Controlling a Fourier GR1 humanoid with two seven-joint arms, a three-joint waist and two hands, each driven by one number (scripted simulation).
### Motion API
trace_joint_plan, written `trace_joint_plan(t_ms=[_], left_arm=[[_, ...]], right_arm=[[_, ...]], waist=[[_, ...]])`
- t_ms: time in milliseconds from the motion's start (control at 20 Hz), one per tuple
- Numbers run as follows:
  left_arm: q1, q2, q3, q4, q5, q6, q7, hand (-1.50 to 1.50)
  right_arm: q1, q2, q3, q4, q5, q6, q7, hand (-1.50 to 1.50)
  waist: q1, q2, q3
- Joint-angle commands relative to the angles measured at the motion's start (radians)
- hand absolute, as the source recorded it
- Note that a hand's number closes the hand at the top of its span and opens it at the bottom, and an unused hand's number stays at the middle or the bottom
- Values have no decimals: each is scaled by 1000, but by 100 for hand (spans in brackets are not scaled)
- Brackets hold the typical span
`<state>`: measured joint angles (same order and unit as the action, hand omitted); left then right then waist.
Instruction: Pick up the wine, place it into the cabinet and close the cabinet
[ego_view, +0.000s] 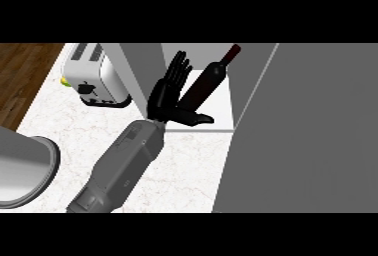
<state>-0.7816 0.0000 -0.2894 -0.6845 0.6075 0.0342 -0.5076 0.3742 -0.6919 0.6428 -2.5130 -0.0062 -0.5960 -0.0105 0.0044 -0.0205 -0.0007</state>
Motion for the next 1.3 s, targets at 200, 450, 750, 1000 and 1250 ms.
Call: trace_joint_plan(t_ms=[200,450,750,1000,1250], left_arm=[[300,23,-99,-288,-30,29,28,-150],[441,70,-130,-517,-16,52,102,-150],[611,154,-109,-665,23,-19,89,-150],[716,187,-117,-764,11,-19,78,-150],[756,268,-37,-756,38,-104,23,-150]], right_arm=[[49,-26,4,-214,-20,-19,78,-150],[47,-52,16,-219,0,-19,95,-150],[54,-109,33,-242,46,-7,121,-150],[-9,-113,42,-217,-21,60,121,-150],[6,-183,75,-208,-88,186,65,-150]], waist=[[12,3,0],[5,6,0],[-4,11,-1],[3,14,-1],[-2,15,0]])
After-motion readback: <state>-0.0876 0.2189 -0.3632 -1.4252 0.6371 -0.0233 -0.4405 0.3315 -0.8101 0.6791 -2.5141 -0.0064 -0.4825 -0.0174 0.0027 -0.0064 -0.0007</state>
